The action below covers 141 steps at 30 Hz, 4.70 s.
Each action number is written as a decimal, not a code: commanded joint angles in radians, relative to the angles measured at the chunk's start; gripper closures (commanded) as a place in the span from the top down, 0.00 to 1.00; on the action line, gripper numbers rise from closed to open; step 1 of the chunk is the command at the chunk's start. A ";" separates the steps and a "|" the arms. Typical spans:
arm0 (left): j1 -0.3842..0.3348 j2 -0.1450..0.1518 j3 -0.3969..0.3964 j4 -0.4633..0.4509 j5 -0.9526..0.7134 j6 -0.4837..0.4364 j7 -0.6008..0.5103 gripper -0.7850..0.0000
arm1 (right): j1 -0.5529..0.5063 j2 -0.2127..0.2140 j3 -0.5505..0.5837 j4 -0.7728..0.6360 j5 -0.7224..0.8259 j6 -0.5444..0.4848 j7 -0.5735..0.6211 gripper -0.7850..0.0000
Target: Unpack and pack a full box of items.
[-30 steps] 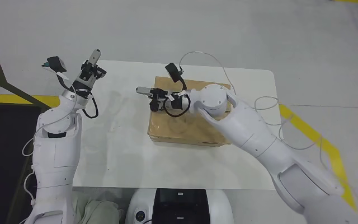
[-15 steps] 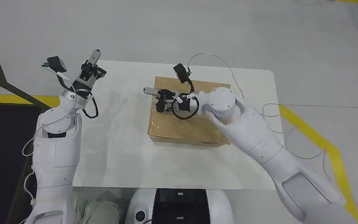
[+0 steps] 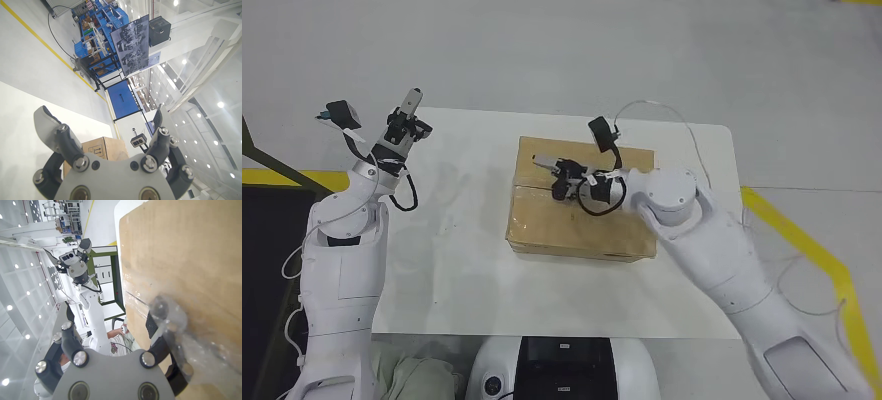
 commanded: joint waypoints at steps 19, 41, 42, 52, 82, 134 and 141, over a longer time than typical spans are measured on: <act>0.000 0.000 0.000 0.000 0.000 0.000 0.000 1.00 | -0.244 0.071 0.227 -0.237 -0.091 0.122 -0.038 1.00; 0.000 0.000 0.000 0.000 0.000 0.000 0.000 1.00 | -0.416 0.107 0.420 -0.324 -0.078 0.121 -0.096 1.00; 0.000 0.000 0.000 0.000 0.000 0.000 0.000 1.00 | -0.422 0.109 0.426 -0.328 -0.077 0.122 -0.096 1.00; 0.000 0.000 0.000 0.000 0.000 0.000 0.000 1.00 | -0.491 0.119 0.485 -0.363 -0.074 0.116 -0.126 1.00; 0.000 0.000 0.000 0.000 0.000 0.000 0.000 1.00 | -0.310 0.097 0.254 -0.341 -0.079 -0.021 -0.049 1.00; 0.000 0.000 0.000 0.000 0.000 0.000 0.000 1.00 | -0.269 0.067 0.192 -0.247 -0.149 0.020 -0.061 1.00; 0.000 0.000 0.000 0.000 0.000 0.000 0.000 1.00 | -0.367 0.088 0.282 -0.320 -0.175 0.044 -0.086 1.00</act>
